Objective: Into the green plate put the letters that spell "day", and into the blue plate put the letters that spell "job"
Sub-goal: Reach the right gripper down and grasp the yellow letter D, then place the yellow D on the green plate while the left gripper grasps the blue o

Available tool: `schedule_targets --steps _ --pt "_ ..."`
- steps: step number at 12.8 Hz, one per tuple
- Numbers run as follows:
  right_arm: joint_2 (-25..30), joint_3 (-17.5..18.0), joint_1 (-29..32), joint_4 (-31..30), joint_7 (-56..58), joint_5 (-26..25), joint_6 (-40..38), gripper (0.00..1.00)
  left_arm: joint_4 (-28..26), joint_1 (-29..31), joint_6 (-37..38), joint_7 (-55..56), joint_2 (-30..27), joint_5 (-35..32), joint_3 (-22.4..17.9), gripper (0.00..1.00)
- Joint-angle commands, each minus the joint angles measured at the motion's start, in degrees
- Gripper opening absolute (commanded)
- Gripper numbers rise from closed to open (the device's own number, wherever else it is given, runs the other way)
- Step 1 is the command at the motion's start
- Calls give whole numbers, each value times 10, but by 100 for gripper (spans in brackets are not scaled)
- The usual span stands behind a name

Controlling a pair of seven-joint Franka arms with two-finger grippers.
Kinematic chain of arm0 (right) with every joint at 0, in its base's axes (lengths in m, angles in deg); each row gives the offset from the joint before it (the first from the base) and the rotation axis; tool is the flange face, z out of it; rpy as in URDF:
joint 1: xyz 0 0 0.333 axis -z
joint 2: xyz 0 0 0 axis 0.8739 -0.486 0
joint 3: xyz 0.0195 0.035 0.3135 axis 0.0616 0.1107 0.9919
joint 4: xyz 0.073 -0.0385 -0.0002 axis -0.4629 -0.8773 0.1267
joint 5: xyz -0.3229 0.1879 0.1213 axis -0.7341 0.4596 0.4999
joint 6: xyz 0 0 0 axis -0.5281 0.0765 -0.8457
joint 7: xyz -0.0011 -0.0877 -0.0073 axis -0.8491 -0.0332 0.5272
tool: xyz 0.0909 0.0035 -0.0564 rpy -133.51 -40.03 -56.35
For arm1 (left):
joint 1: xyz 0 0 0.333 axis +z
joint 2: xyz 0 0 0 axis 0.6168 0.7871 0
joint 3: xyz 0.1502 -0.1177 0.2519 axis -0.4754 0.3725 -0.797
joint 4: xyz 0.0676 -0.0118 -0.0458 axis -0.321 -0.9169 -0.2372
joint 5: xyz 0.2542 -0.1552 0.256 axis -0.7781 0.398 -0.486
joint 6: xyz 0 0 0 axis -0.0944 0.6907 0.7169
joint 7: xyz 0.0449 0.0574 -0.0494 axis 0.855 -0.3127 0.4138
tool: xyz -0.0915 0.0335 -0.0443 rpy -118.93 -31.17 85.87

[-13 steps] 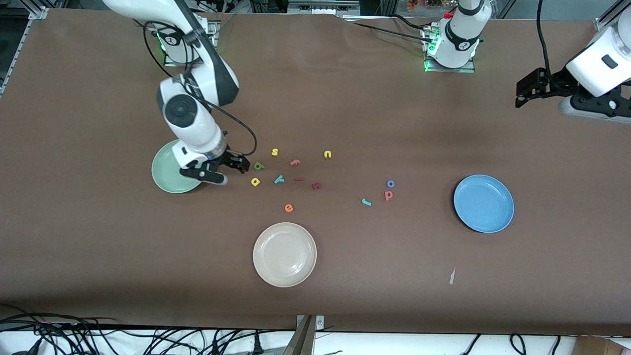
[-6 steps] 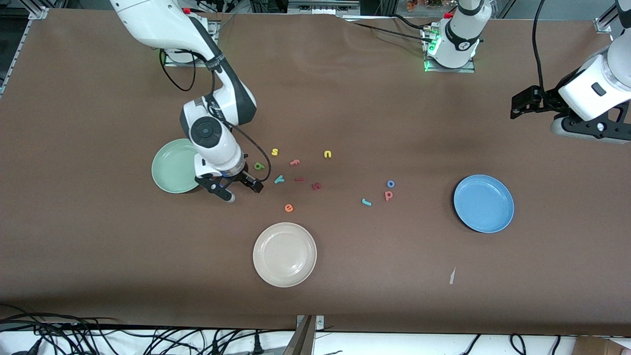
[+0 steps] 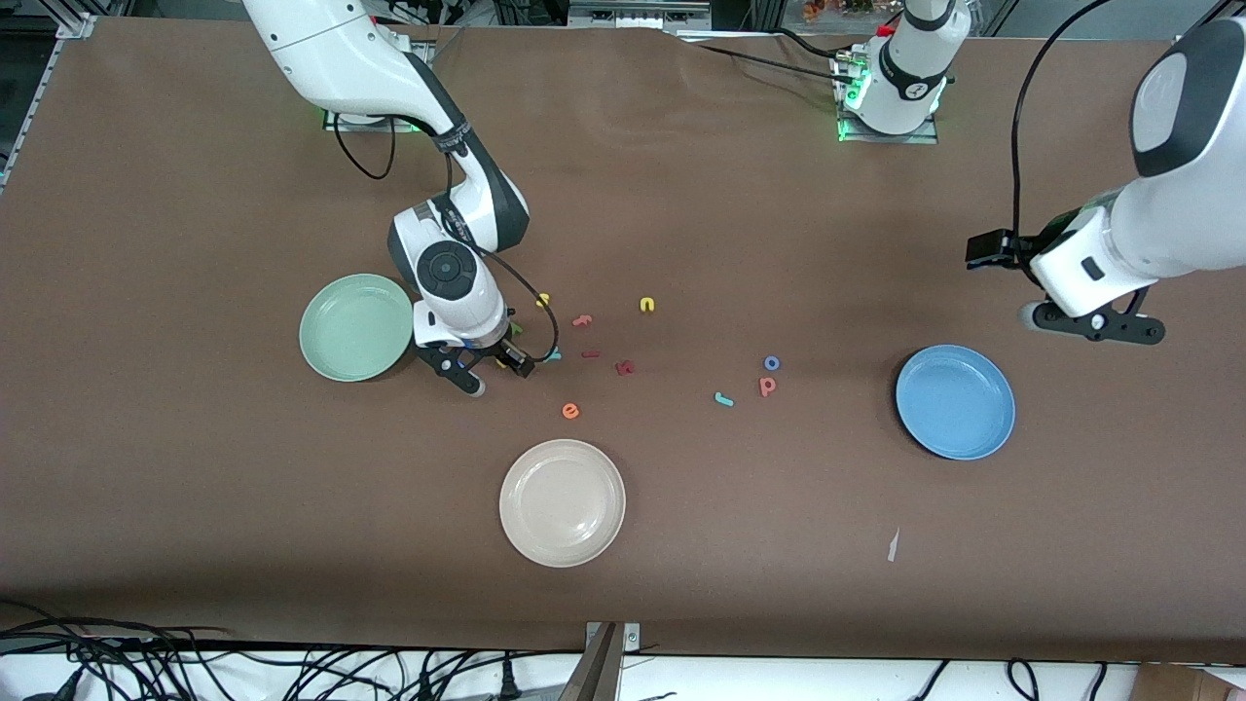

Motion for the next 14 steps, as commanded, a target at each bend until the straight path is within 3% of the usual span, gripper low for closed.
schedule_targets --steps 1,5,9,12,14 --pt "-15 -3 -5 14 -12 -12 -5 69 5 -16 4 -7 -3 4 -2 100" --pt "-22 -3 -5 14 -15 -21 -3 62 -89 -21 -113 -7 -14 47 -2 100" --pt "-24 -4 -9 17 -14 -31 -2 18 -223 -47 -301 -3 -13 75 0 100" --pt "2 -18 -6 29 -2 -32 -16 12 -303 -64 -436 2 -2 75 16 100" --pt "12 -32 -4 72 23 -32 -101 12 -316 -87 -490 15 28 75 22 100"
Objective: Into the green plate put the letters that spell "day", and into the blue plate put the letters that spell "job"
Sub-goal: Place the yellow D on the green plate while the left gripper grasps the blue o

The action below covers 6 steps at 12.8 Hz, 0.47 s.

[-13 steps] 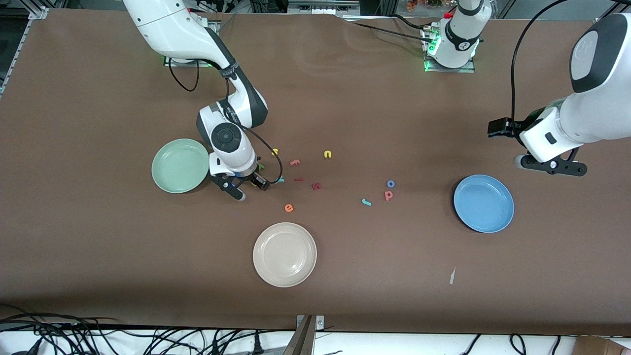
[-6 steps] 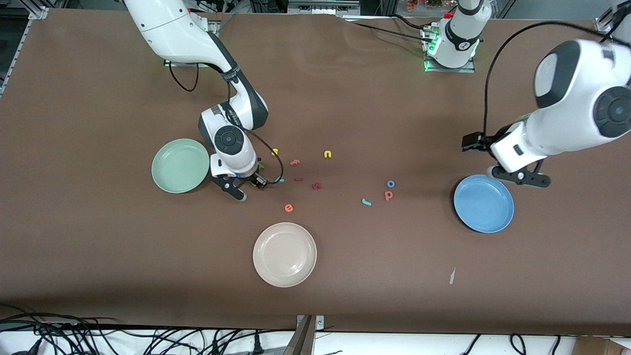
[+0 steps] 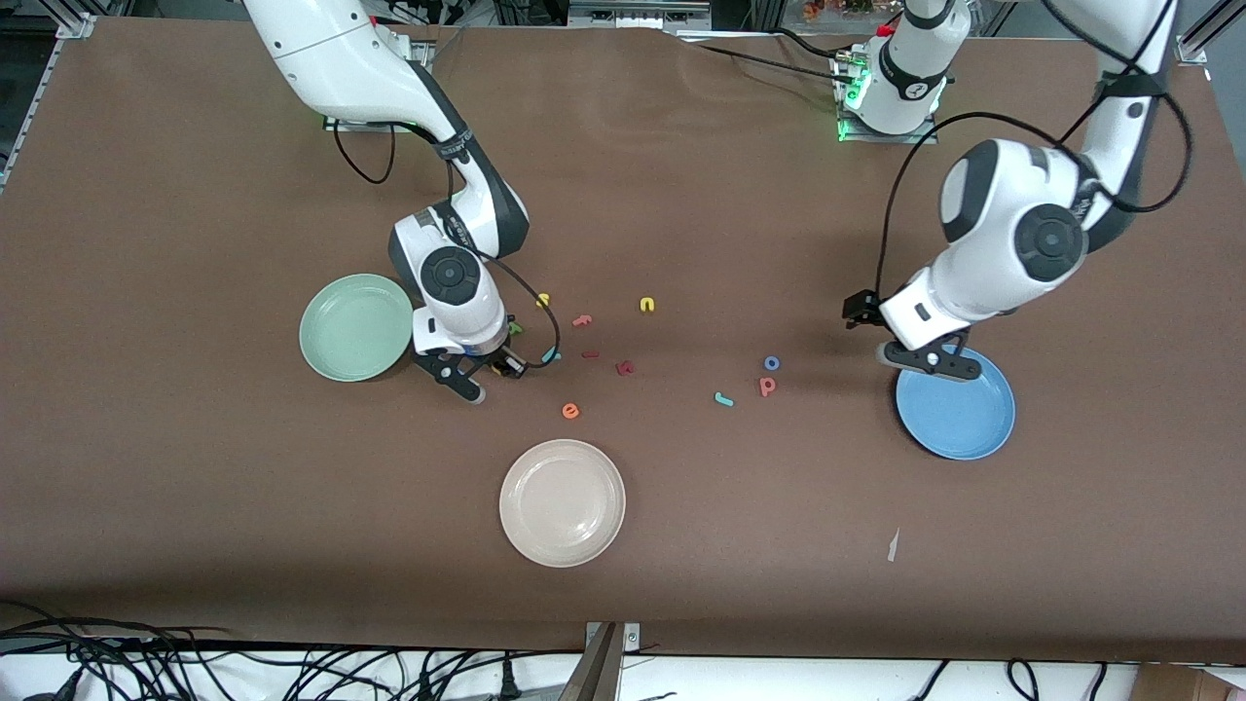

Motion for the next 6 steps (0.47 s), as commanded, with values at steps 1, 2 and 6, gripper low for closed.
schedule_targets --steps 1,2,6 --pt "18 -22 0 61 45 -8 -134 12 -15 -38 -70 25 35 14 1 100" --pt "27 -39 0 72 79 -8 -178 12 -15 -55 -96 45 55 14 1 100" --pt "99 -108 2 26 251 1 -239 12 -4 -100 -187 84 126 14 1 100"
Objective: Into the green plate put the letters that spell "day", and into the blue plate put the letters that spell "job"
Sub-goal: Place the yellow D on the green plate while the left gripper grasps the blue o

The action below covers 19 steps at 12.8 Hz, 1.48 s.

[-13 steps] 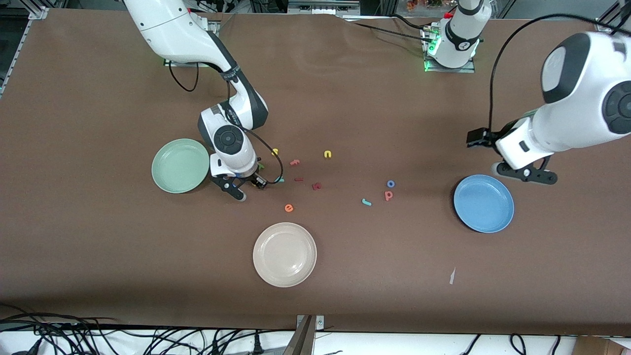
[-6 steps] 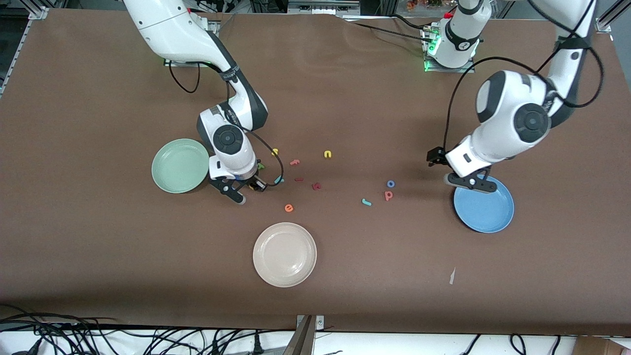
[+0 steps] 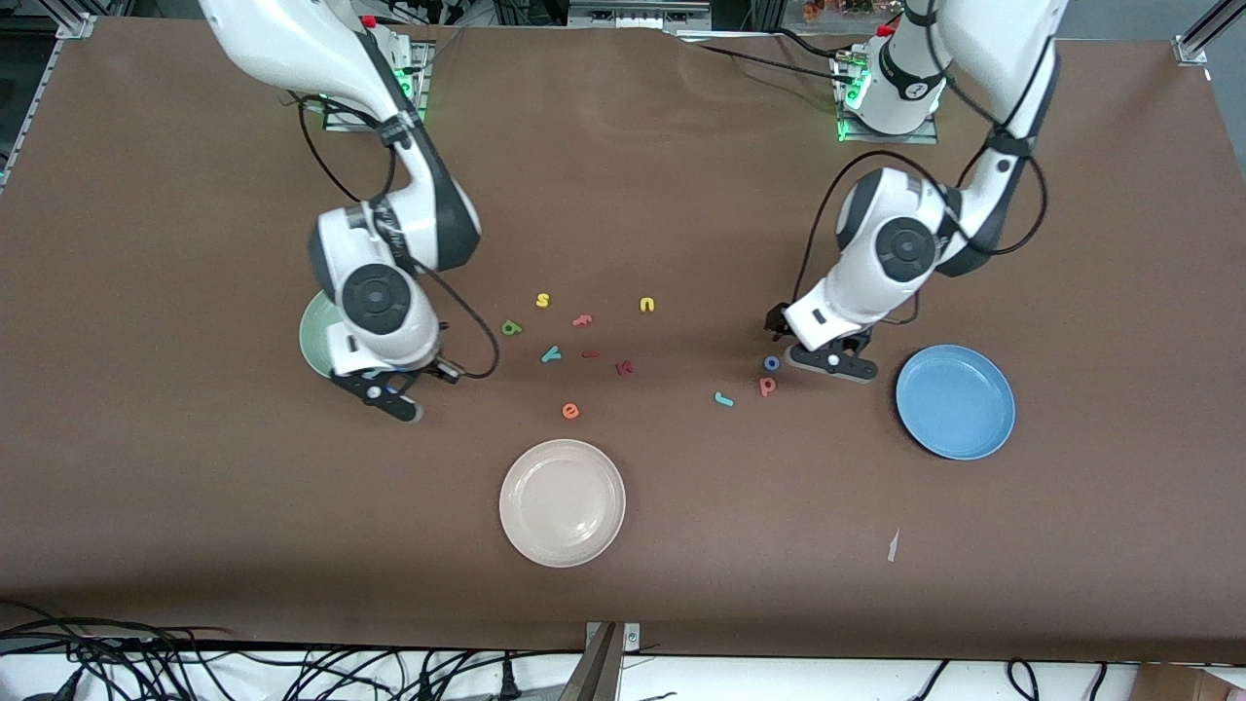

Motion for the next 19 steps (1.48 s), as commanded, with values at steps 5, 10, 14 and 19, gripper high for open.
schedule_targets --steps 5,10,14,19 --pt "120 -63 1 -199 165 18 39 6 32 -31 -40 5 70 18 -8 98" --pt "124 -85 1 -354 158 20 253 21 33 -38 -60 5 93 17 -9 82" --pt "135 -83 0 -366 153 21 274 100 39 -39 -60 3 95 16 -14 61" --pt "117 6 -11 -237 -44 36 158 100 40 -39 -60 -7 98 14 -16 6"
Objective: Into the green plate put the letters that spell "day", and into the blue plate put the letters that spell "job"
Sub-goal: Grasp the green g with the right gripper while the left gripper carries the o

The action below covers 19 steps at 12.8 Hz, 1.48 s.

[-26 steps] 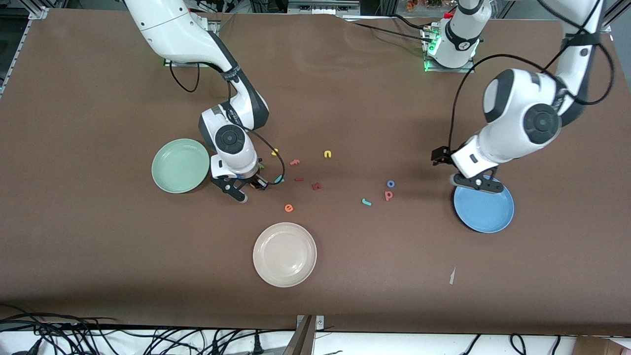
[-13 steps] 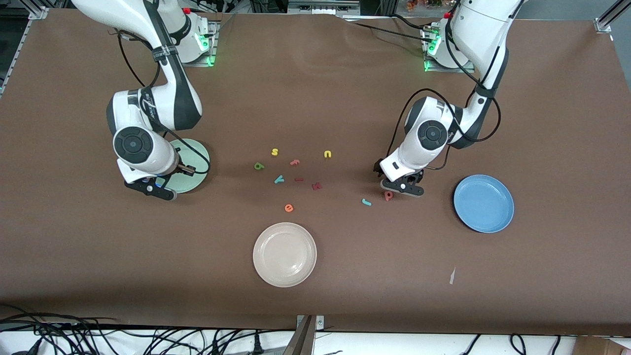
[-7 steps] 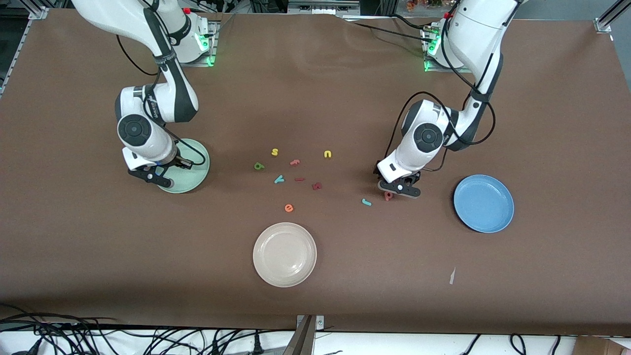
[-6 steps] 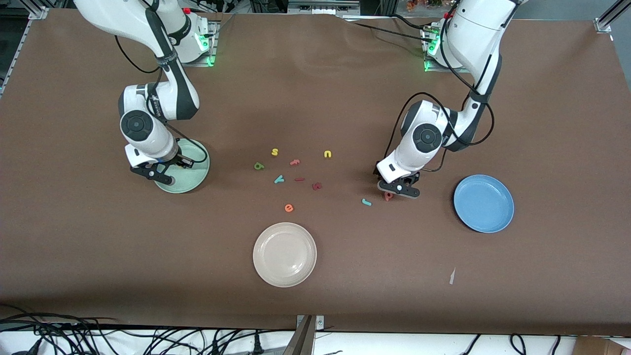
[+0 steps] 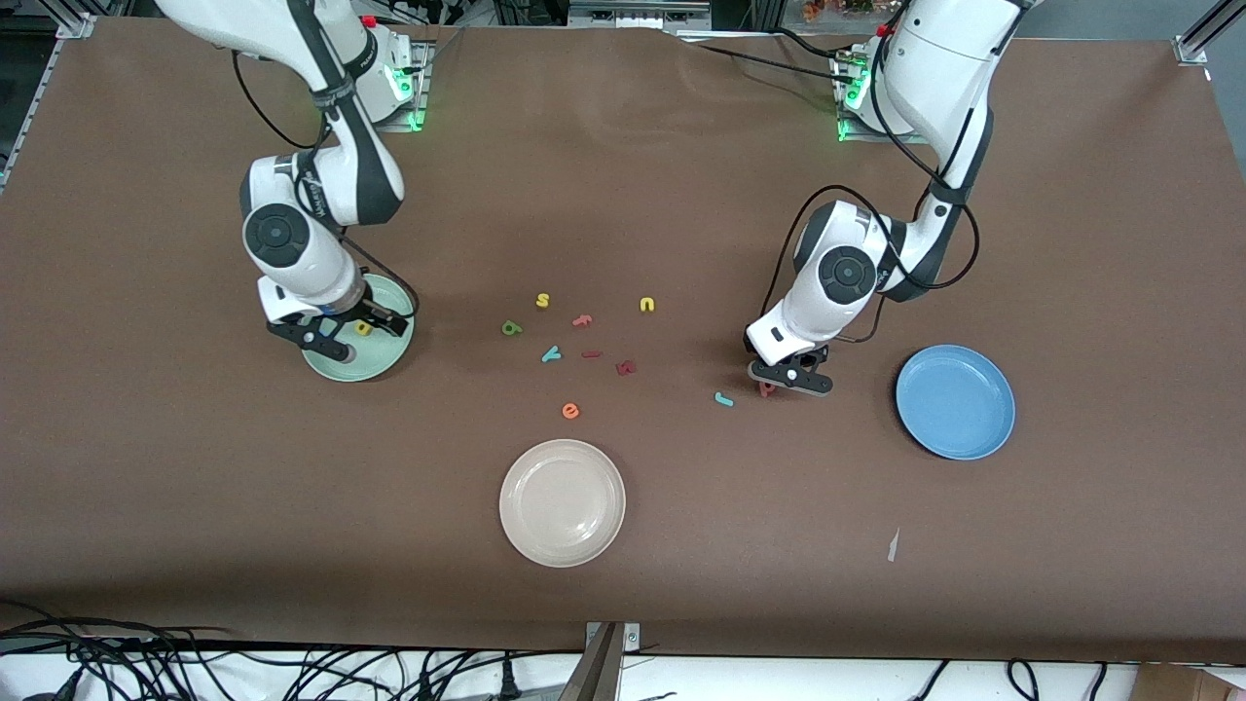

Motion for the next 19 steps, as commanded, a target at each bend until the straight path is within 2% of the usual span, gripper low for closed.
schedule_targets --steps 1,2,4,6,8,11,14,16,17,18,19 --pt "-35 54 -10 66 -149 10 -27 100 8 -10 0 -14 9 14 -8 0" --pt "-56 77 -13 89 -217 10 -25 100 7 -10 0 -14 8 13 -8 0" --pt "-89 98 -18 121 -349 10 -20 100 7 -6 2 -14 -9 12 -23 0" --pt "-105 102 -32 123 -467 11 19 100 0 25 33 -13 -56 7 -39 0" --pt "-128 102 -48 122 -593 11 34 100 -2 72 81 -66 -90 4 -39 0" --pt "-152 102 -61 120 -643 12 76 99 -28 143 87 -166 -111 2 -40 0" --pt "-165 102 -64 110 -675 12 98 99 -29 177 83 -244 -107 -17 -40 0" --pt "-164 102 -63 106 -678 12 103 87 -27 186 80 -245 -103 -46 -40 2" --pt "-164 102 -63 107 -678 12 104 82 -24 186 80 -244 -104 -46 -40 26" --pt "-164 102 -63 107 -678 12 104 71 -22 185 80 -244 -104 -46 -40 67" --pt "-165 101 -61 107 -677 13 105 50 -21 185 80 -243 -104 -47 -39 69"
